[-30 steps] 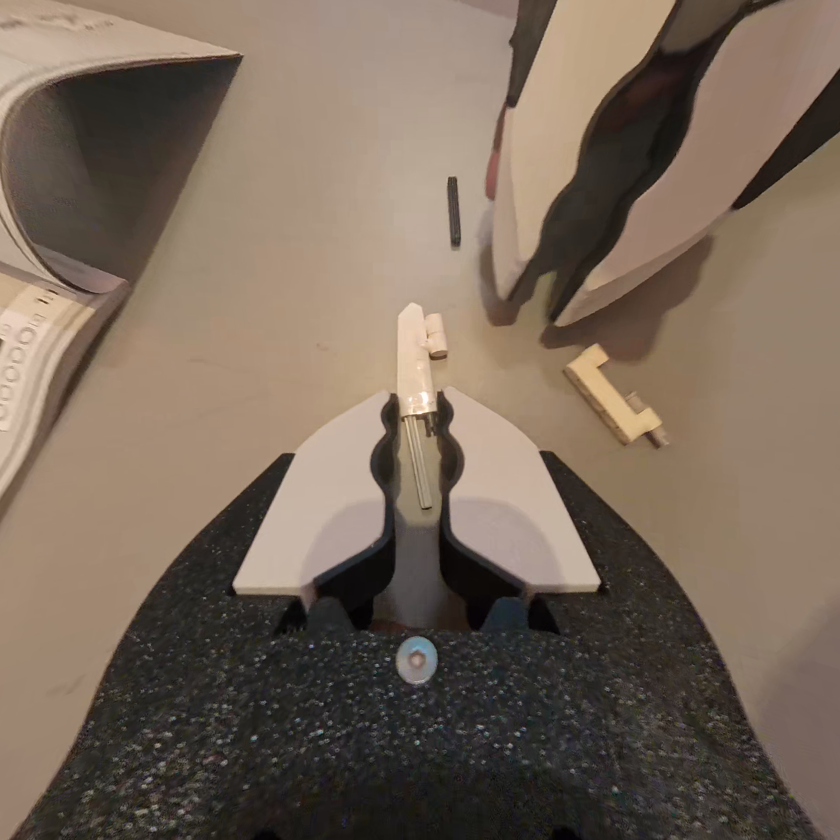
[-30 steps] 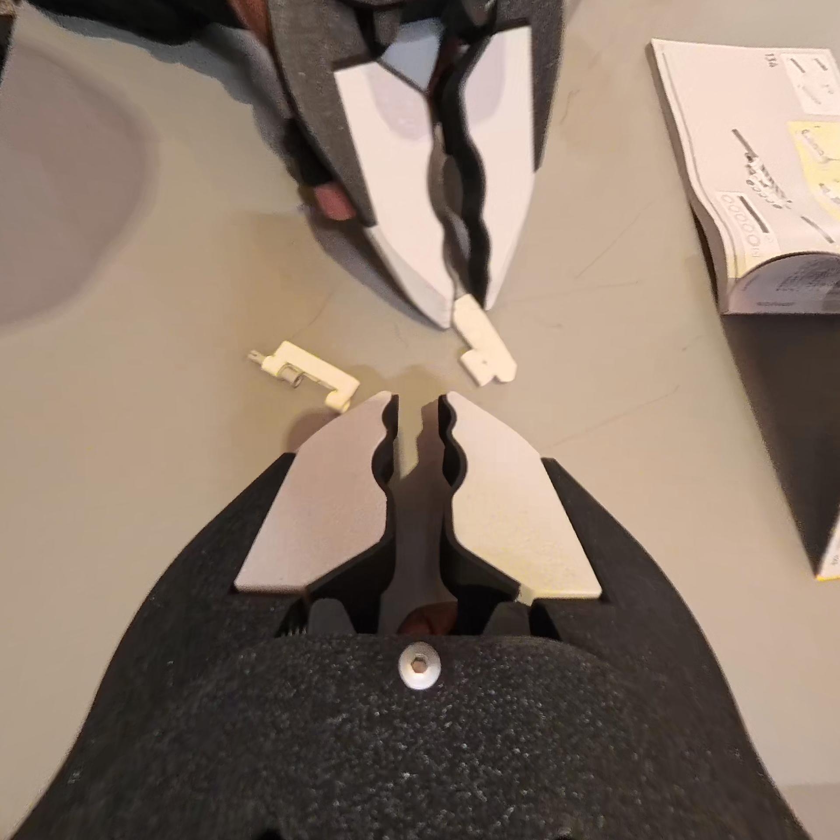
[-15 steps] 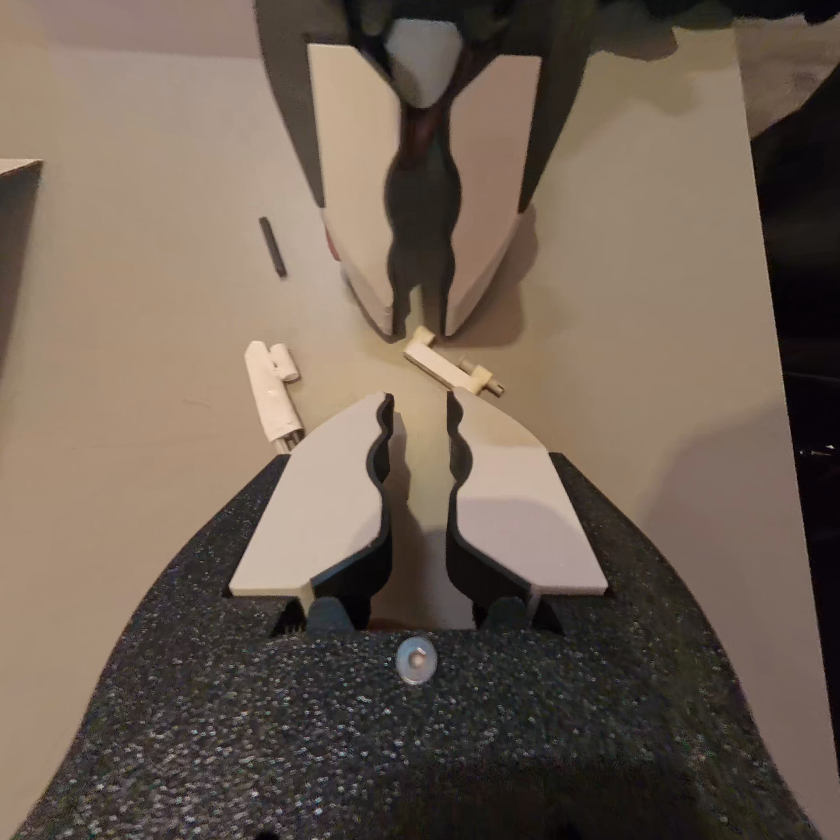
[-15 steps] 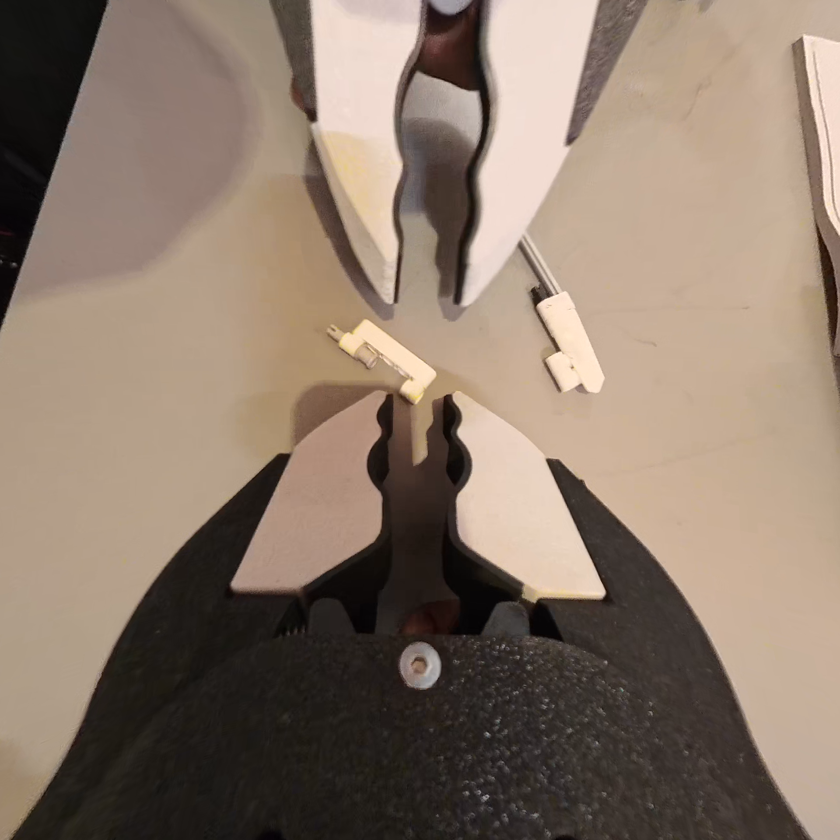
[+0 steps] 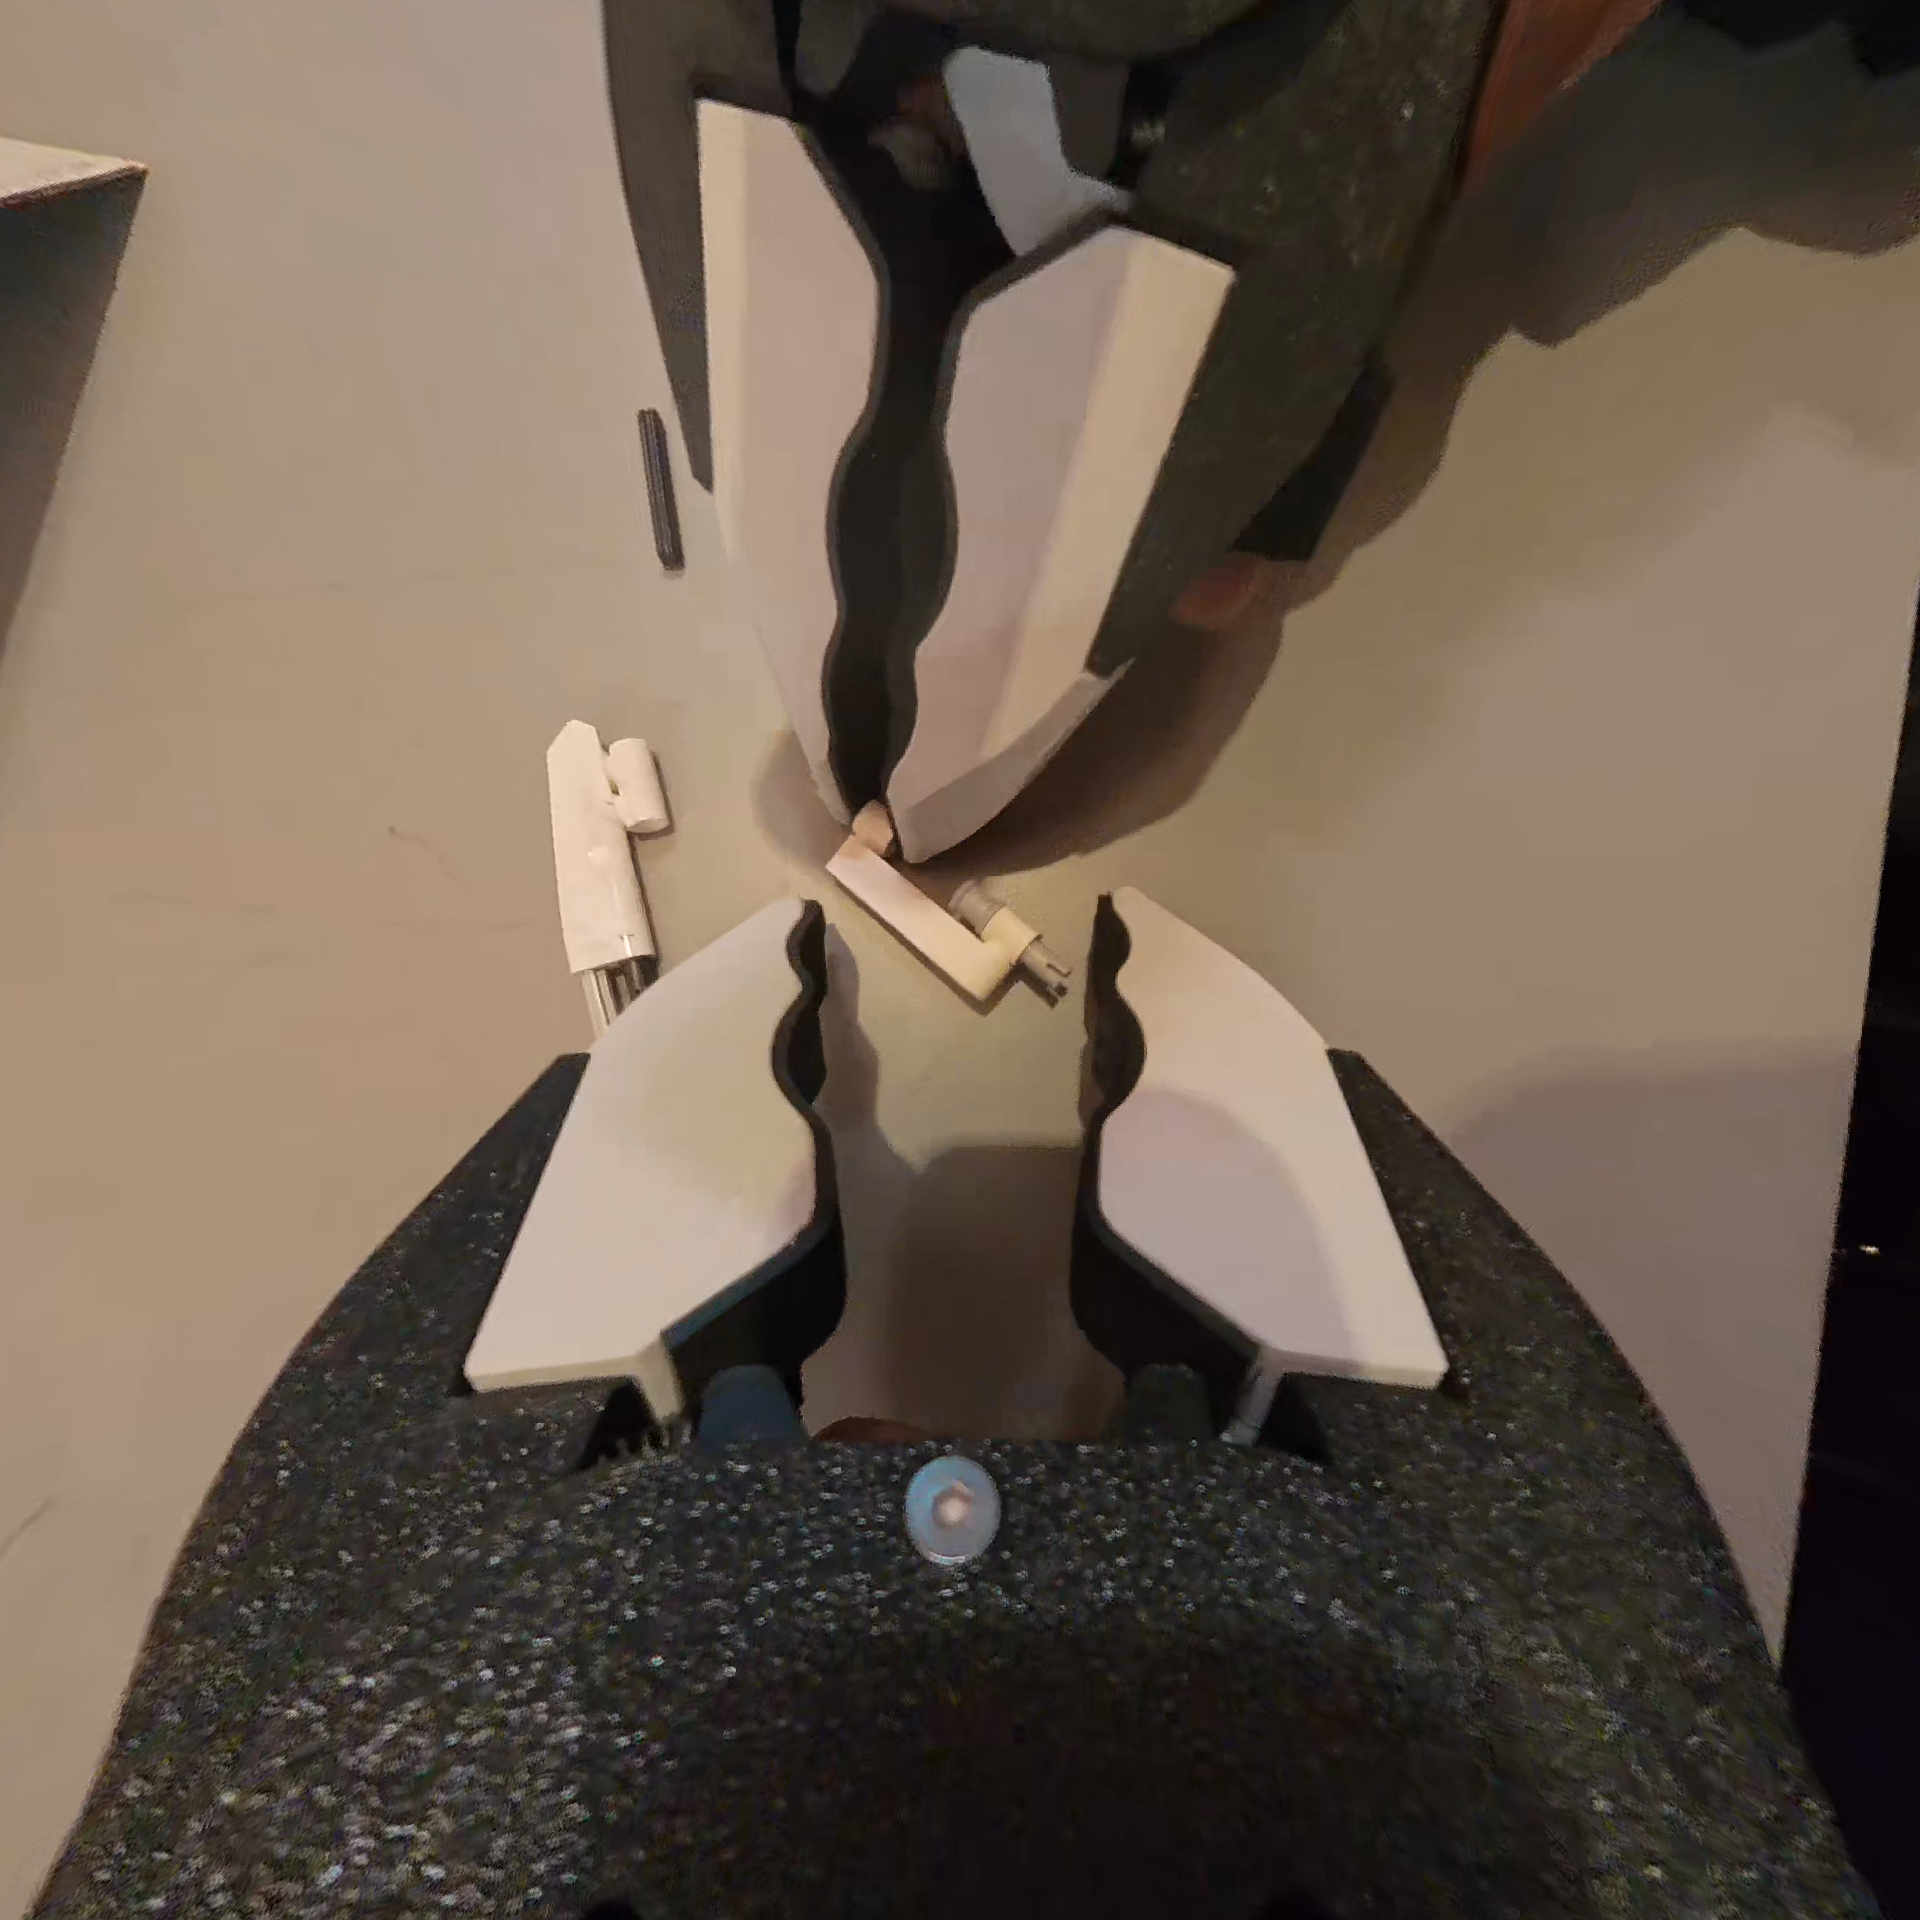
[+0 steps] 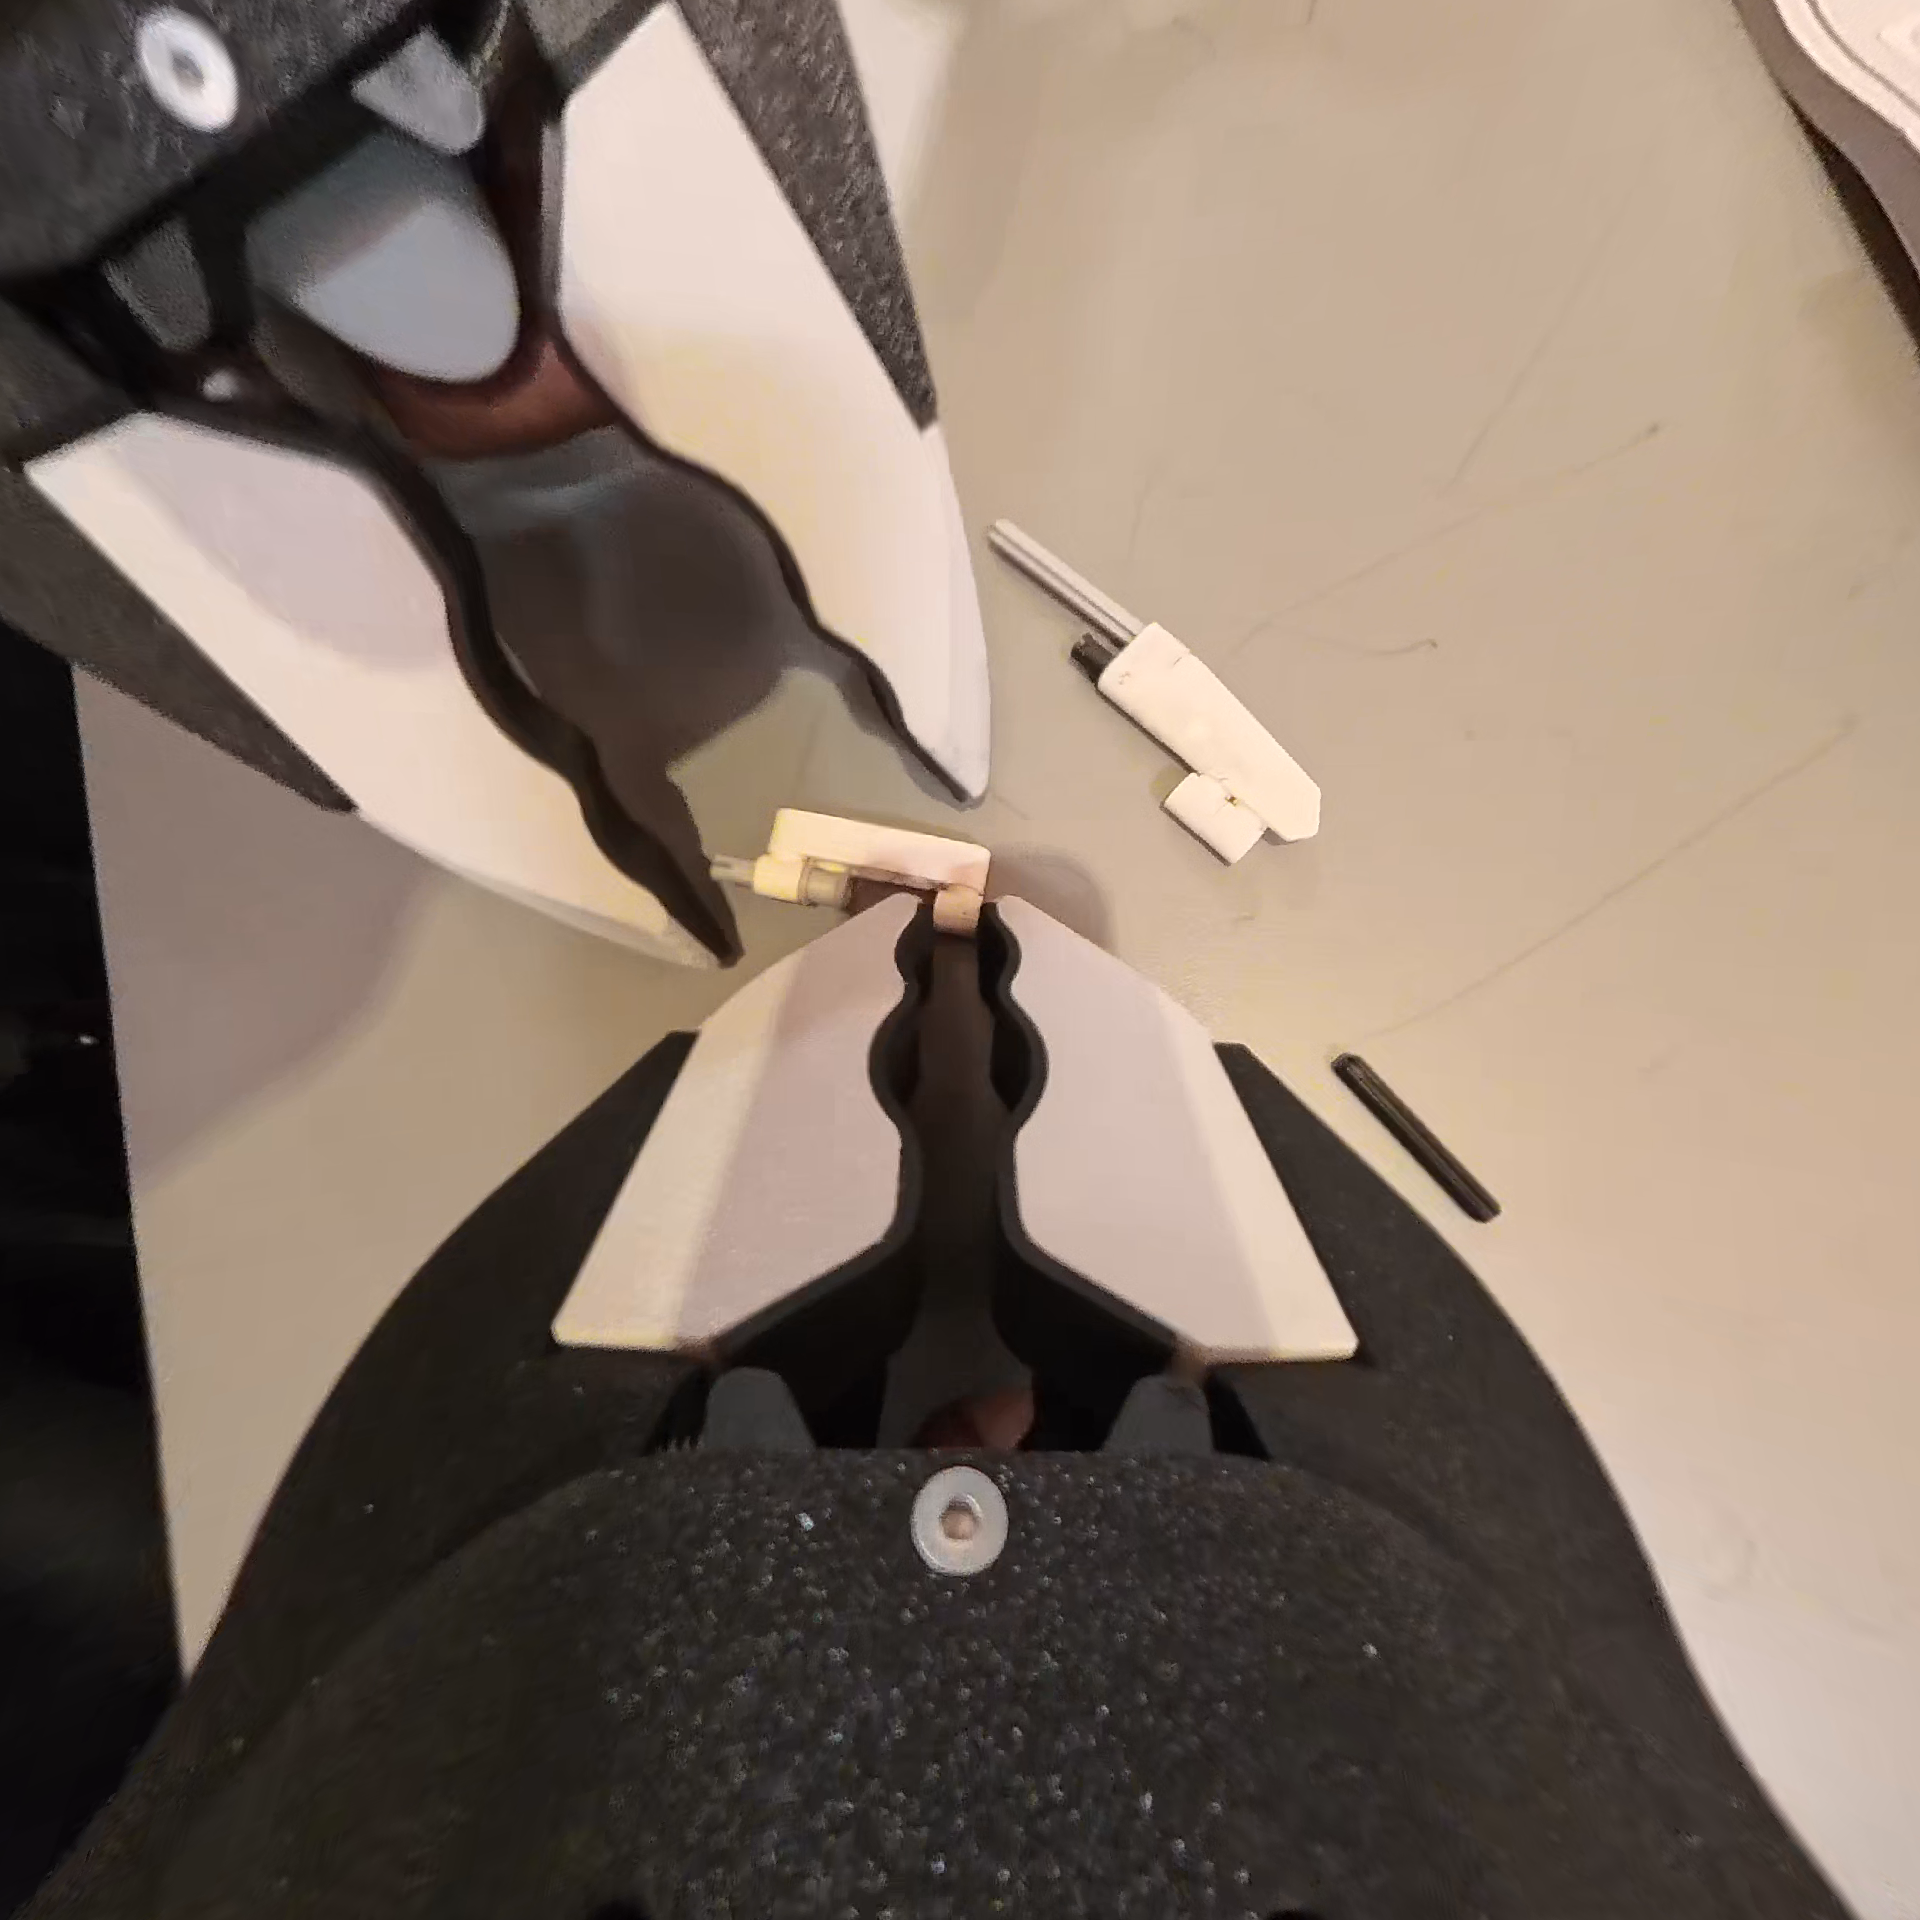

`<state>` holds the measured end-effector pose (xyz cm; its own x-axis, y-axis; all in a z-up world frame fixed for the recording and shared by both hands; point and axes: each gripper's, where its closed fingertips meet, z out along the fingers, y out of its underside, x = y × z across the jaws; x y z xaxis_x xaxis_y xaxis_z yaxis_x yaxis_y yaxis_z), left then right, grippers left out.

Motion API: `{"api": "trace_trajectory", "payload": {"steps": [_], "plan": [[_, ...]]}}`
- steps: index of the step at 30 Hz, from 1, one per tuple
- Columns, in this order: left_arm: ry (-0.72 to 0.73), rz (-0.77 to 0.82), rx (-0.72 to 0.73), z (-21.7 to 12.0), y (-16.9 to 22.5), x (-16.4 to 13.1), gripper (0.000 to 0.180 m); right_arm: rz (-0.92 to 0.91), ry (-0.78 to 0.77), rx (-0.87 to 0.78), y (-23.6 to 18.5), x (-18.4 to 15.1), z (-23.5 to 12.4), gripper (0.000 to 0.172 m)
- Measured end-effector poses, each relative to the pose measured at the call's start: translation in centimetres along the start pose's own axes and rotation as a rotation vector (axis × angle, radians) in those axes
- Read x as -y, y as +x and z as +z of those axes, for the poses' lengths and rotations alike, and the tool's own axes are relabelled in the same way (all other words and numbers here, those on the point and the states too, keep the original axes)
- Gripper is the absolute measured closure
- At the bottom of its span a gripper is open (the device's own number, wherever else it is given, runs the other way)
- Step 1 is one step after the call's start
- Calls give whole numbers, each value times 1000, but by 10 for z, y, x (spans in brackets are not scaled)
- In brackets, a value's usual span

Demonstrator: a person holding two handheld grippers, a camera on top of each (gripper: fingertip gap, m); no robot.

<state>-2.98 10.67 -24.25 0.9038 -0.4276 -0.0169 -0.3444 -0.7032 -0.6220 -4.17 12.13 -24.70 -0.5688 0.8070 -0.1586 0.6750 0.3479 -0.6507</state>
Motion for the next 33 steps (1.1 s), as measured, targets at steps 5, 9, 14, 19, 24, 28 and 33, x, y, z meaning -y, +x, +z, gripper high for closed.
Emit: {"api": "trace_trajectory", "payload": {"steps": [5, 9, 14, 19, 24, 28, 33], "plan": [[72, 188, 11, -2, 2, 4, 131, 94, 18, 21, 2, 4, -4, 164], [135, 472, 106, -5, -6, 1, 130, 163, 38, 48, 6, 6, -9, 164], [179, 632, 213, -5, -7, 7, 143, 223, 52, 84, 8, 7, -12, 164], [201, 706, 323, -4, -15, 13, 165, 228, 37, 90, 5, 7, -12, 164], [230, 433, 255, -5, -23, 16, 173, 120, 83, 30, 10, 12, -17, 162], [285, 78, 142, -10, -30, 21, 173, -68, 126, -93, 19, 16, -25, 156], [382, -338, -35, -15, -34, 29, 173, -280, 147, -234, 25, 18, -22, 149]]}}
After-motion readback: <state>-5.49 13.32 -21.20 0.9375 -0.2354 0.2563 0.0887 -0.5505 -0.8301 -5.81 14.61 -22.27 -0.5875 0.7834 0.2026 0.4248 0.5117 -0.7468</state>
